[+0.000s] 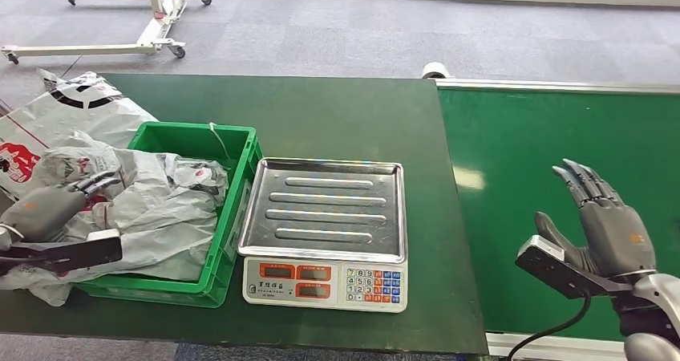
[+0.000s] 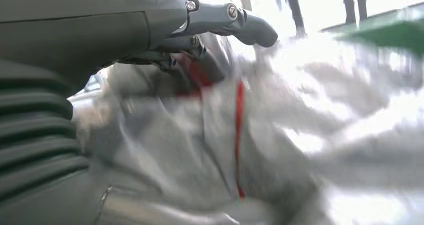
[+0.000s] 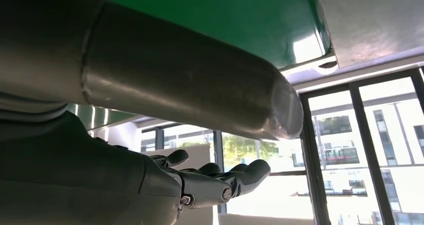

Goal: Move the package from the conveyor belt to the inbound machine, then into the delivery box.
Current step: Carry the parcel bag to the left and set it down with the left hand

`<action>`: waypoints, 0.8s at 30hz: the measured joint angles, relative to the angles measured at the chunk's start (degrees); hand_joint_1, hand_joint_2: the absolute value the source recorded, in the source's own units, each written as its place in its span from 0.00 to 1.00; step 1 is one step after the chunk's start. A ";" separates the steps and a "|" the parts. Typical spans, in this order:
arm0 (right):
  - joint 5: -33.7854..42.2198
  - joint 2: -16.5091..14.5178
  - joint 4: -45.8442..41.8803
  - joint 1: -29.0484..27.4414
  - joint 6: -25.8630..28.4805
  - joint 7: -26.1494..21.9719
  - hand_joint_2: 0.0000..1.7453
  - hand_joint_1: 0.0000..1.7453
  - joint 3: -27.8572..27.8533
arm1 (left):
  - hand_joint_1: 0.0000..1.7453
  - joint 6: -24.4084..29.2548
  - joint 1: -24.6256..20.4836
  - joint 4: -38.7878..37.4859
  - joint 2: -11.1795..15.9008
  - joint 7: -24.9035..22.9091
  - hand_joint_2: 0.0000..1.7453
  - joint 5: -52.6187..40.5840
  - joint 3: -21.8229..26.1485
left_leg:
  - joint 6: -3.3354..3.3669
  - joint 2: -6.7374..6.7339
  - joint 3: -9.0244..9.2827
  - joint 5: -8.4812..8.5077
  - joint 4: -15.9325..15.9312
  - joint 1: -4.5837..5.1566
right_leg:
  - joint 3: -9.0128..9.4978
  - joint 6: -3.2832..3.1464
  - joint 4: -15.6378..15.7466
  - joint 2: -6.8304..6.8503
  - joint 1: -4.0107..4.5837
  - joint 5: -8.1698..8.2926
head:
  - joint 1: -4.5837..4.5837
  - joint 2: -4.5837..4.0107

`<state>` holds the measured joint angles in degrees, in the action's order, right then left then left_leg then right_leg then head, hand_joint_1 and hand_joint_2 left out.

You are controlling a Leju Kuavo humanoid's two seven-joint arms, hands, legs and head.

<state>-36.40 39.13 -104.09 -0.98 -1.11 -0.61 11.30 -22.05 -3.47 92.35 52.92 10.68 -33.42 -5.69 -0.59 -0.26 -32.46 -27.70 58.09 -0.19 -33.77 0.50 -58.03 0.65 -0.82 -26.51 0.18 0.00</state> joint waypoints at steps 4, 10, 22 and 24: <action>1.07 0.28 -1.62 -2.68 0.28 -1.21 0.00 0.00 -2.99 | 0.00 3.73 -6.93 -0.74 -3.99 -0.95 0.00 -3.06 -3.42 | 0.03 0.17 0.00 0.02 0.02 0.01 | 0.03 0.02 0.01 0.20 -0.01 -0.01 | -0.01 0.00; 0.51 0.35 -5.03 -9.36 0.82 -1.96 0.00 0.00 -7.78 | 0.00 13.29 -17.39 -2.41 -11.16 -4.91 0.00 -9.75 -7.32 | 0.04 0.28 -0.09 0.02 0.07 0.00 | 0.06 0.05 0.03 0.29 0.00 -0.02 | -0.02 0.00; -2.99 0.36 -5.58 -7.88 -1.37 -1.55 0.00 0.00 -9.47 | 0.00 15.76 -29.48 -0.78 -12.86 -11.32 0.00 -24.79 -11.18 | 0.04 -0.20 -0.07 0.02 0.07 -0.02 | -0.09 0.03 0.01 -0.15 0.02 0.11 | -0.01 0.00; -3.65 0.57 -5.57 -7.76 -1.32 -1.45 0.50 0.00 -9.43 | 0.00 16.52 -29.37 0.16 -12.70 -11.91 0.00 -28.26 -11.64 | 0.04 -0.19 -0.08 0.02 0.07 -0.02 | -0.09 0.04 0.01 -0.16 0.01 0.10 | -0.01 0.00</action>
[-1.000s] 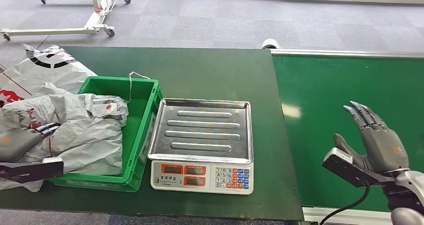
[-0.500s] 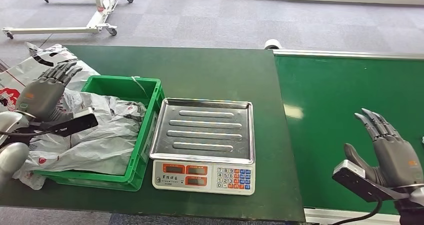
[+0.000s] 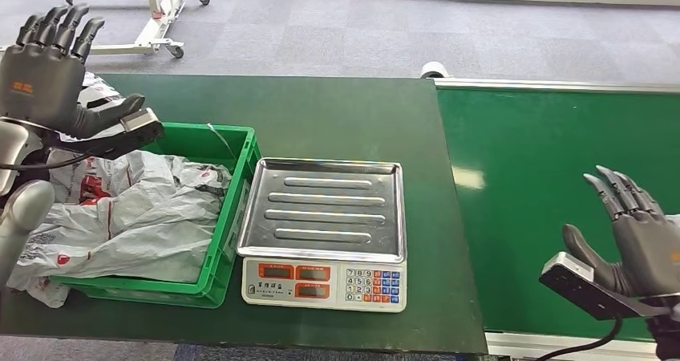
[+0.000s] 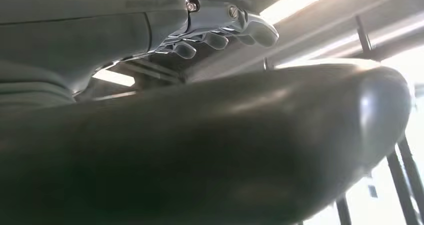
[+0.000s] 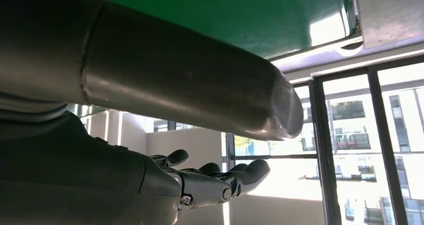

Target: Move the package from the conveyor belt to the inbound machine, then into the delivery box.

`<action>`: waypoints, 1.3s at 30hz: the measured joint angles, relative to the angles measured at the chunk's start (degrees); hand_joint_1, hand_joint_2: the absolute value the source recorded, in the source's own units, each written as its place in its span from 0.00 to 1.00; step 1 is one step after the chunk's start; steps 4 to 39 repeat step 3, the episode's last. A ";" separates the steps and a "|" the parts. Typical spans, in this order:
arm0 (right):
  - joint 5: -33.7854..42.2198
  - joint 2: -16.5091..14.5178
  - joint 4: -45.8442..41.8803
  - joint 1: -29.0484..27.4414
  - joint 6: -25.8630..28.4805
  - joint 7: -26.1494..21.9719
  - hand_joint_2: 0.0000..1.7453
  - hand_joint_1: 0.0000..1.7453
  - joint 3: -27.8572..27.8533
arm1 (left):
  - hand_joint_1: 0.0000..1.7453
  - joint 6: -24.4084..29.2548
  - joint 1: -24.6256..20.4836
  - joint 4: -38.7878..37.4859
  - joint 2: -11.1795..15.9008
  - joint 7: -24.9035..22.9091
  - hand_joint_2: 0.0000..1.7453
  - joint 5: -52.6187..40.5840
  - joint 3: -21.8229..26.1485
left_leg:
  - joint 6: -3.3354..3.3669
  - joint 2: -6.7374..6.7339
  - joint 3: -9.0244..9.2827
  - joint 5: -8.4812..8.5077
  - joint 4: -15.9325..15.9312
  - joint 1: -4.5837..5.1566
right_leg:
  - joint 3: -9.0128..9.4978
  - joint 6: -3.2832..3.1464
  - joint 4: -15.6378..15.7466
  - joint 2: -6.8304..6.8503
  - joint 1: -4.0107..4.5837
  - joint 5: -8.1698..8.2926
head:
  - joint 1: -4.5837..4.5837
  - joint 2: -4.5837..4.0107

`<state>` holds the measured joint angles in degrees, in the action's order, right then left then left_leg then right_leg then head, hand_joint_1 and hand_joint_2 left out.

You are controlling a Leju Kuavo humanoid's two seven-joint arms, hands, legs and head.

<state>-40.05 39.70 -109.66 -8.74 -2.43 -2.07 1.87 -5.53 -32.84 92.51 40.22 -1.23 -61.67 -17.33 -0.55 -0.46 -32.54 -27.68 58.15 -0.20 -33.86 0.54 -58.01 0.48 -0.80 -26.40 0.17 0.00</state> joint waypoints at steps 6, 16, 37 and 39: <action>-0.56 0.69 0.01 -0.14 0.18 0.10 0.67 0.00 -0.05 | 0.00 1.17 1.45 1.30 0.09 -0.47 0.00 -3.59 -0.33 | 0.00 0.00 -0.01 -0.01 -0.01 0.00 | 0.01 0.01 0.00 -0.01 -0.01 -0.01 | 0.00 0.00; -0.56 0.69 0.01 -0.14 0.18 0.10 0.67 0.00 -0.05 | 0.00 1.17 1.45 1.30 0.09 -0.47 0.00 -3.59 -0.33 | 0.00 0.00 -0.01 -0.01 -0.01 0.00 | 0.01 0.01 0.00 -0.01 -0.01 -0.01 | 0.00 0.00; -0.56 0.69 0.01 -0.14 0.18 0.10 0.67 0.00 -0.05 | 0.00 1.17 1.45 1.30 0.09 -0.47 0.00 -3.59 -0.33 | 0.00 0.00 -0.01 -0.01 -0.01 0.00 | 0.01 0.01 0.00 -0.01 -0.01 -0.01 | 0.00 0.00; -0.56 0.69 0.01 -0.14 0.18 0.10 0.67 0.00 -0.05 | 0.00 1.17 1.45 1.30 0.09 -0.47 0.00 -3.59 -0.33 | 0.00 0.00 -0.01 -0.01 -0.01 0.00 | 0.01 0.01 0.00 -0.01 -0.01 -0.01 | 0.00 0.00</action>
